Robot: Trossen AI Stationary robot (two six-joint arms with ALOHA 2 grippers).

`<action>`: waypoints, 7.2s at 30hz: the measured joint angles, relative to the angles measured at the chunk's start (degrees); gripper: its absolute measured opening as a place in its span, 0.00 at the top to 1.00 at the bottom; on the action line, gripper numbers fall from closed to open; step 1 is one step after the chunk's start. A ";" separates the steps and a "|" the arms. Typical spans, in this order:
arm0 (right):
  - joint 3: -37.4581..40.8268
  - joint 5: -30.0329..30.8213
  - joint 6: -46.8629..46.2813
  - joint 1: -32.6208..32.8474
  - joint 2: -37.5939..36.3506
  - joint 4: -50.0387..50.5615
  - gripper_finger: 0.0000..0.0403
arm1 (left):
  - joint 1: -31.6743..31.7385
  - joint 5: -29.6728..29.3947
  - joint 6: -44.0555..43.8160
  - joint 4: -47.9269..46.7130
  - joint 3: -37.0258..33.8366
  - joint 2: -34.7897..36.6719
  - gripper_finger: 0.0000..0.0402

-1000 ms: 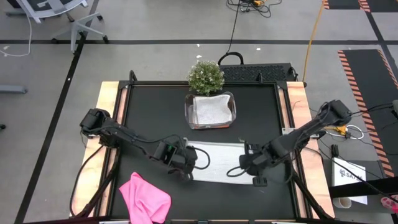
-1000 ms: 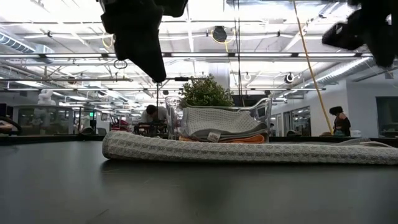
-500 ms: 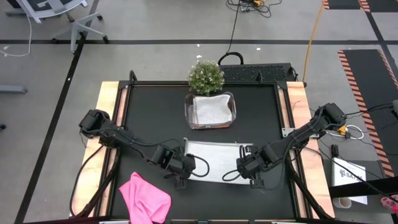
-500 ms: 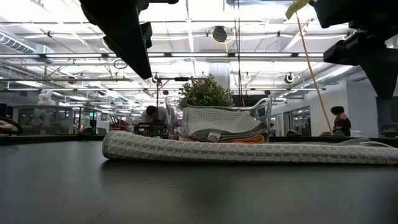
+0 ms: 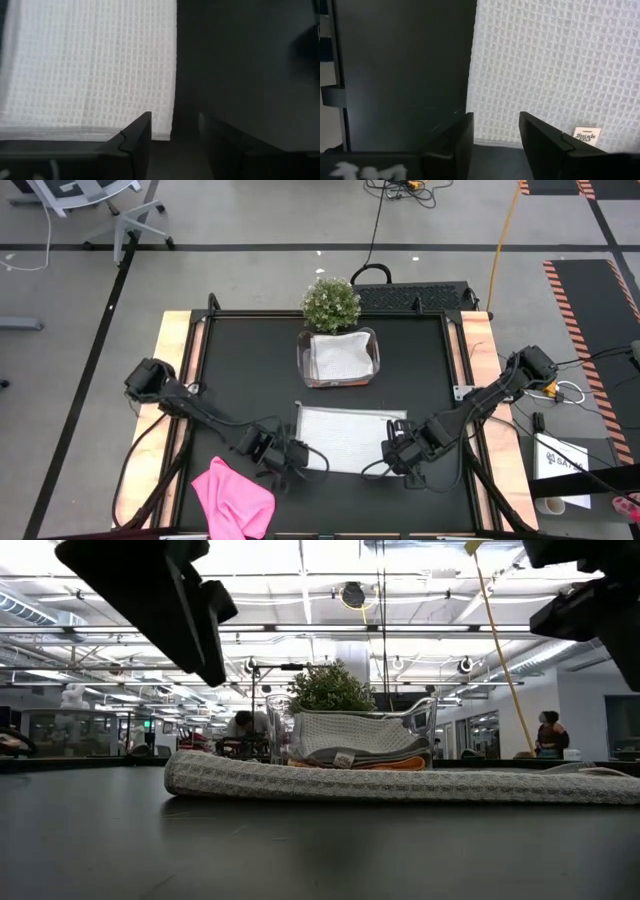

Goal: Fold microfiber towels
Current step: Fold the gray microfiber towel on the table

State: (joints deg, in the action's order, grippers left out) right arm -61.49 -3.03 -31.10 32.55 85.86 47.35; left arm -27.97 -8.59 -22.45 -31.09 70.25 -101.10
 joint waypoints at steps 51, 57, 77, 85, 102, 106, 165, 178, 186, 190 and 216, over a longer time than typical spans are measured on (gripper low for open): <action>17.13 4.30 -14.74 6.63 -0.02 -24.30 0.63 | -0.13 -1.87 -2.06 5.97 -0.13 -10.03 0.59; 19.32 3.83 -14.70 6.63 -0.14 -25.55 0.63 | -0.15 -1.87 -2.05 6.01 -0.13 -10.03 0.59; 13.01 -6.27 -12.94 6.53 -6.25 -19.30 0.68 | 0.94 -1.92 -3.35 8.22 -0.13 -10.03 0.59; 13.03 -6.03 -13.88 8.08 -3.55 -19.83 0.68 | 2.30 -1.94 -1.54 8.28 -0.13 -10.03 0.59; 15.70 -0.83 -14.20 9.95 2.14 -20.75 0.68 | 2.26 -1.89 -1.65 8.07 -0.13 -10.03 0.59; 17.21 -0.51 -14.76 9.95 1.97 -21.22 0.68 | 2.23 -1.87 -1.68 8.04 -0.13 -10.03 0.59; 18.53 2.09 -20.12 9.27 -6.20 -22.18 0.99 | 1.45 1.00 -29.32 5.26 0.38 -8.62 0.98; 18.40 6.29 -21.29 5.10 -15.76 -9.97 1.00 | 8.43 -1.79 -37.77 1.20 0.49 -5.57 0.98; 18.38 10.27 -13.26 0.06 -15.84 -5.77 1.00 | 13.04 -4.26 -37.91 1.10 0.46 -5.60 0.99; 18.38 13.14 -9.36 -3.04 -15.85 -3.84 1.00 | 15.23 -4.32 -37.73 1.09 0.46 -5.60 0.96; 25.94 10.53 -5.63 -8.54 -15.87 -8.95 0.96 | 18.43 -5.11 -35.08 -2.02 0.53 -5.60 0.94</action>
State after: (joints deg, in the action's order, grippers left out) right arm -35.55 7.51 -36.73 24.01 70.00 38.40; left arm -9.54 -13.69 -57.53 -33.11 70.78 -106.69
